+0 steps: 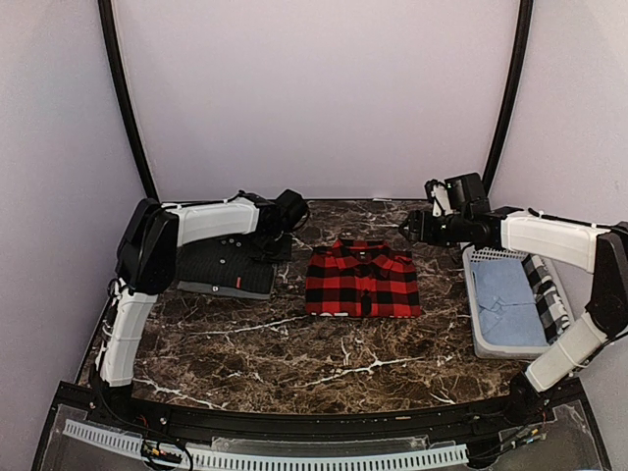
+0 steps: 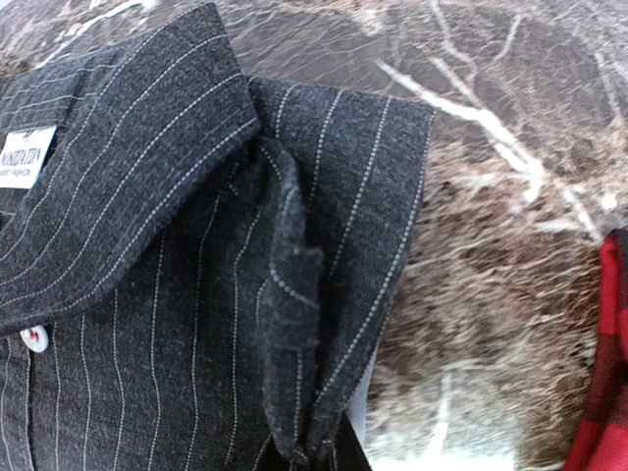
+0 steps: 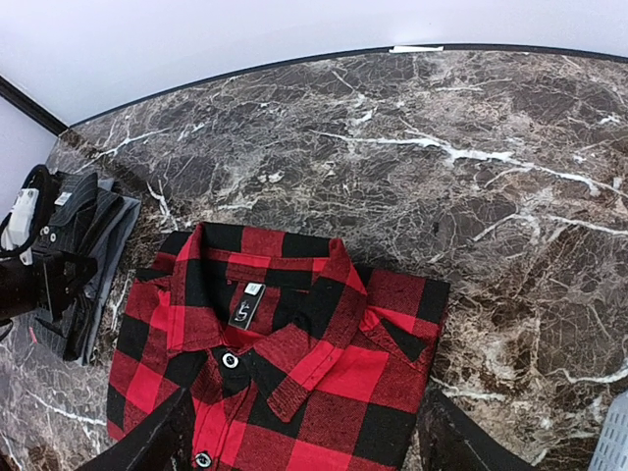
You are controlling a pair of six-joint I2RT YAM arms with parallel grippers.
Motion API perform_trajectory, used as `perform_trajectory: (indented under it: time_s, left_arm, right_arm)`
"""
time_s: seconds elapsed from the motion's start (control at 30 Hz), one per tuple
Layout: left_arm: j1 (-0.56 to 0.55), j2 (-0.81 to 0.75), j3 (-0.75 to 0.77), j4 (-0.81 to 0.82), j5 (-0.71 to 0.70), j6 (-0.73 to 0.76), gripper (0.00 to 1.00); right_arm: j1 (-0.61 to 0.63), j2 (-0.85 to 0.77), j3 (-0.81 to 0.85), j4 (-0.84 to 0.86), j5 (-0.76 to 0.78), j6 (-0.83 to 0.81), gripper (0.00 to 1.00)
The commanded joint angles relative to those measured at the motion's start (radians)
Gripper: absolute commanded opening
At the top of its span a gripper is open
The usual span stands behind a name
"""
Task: Fold and stack the long sleeve shirts
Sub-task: Move the square-folded shirt to the center of the board.
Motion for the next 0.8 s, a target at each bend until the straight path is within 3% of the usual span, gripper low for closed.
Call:
perform_trajectory:
  time_s: [0.0,0.27,0.53,0.77]
  left_arm:
    - [-0.012,0.024,0.081,-0.027,0.071,-0.037,0.00]
    - [-0.031,0.035,0.149,-0.047,0.108,-0.026,0.27]
    - [-0.036,0.040,0.161,0.020,0.202,-0.002,0.37]
    - [-0.034,0.024,0.160,0.044,0.276,0.011,0.40]
  right_arm:
    - [0.008,-0.007,-0.008,-0.003,-0.031,-0.013,0.75]
    - [0.017,0.002,-0.034,-0.027,-0.020,-0.004,0.75]
    - [0.019,-0.033,-0.087,-0.047,0.016,0.016,0.75]
    - [0.024,-0.022,-0.099,-0.055,0.020,0.034,0.75]
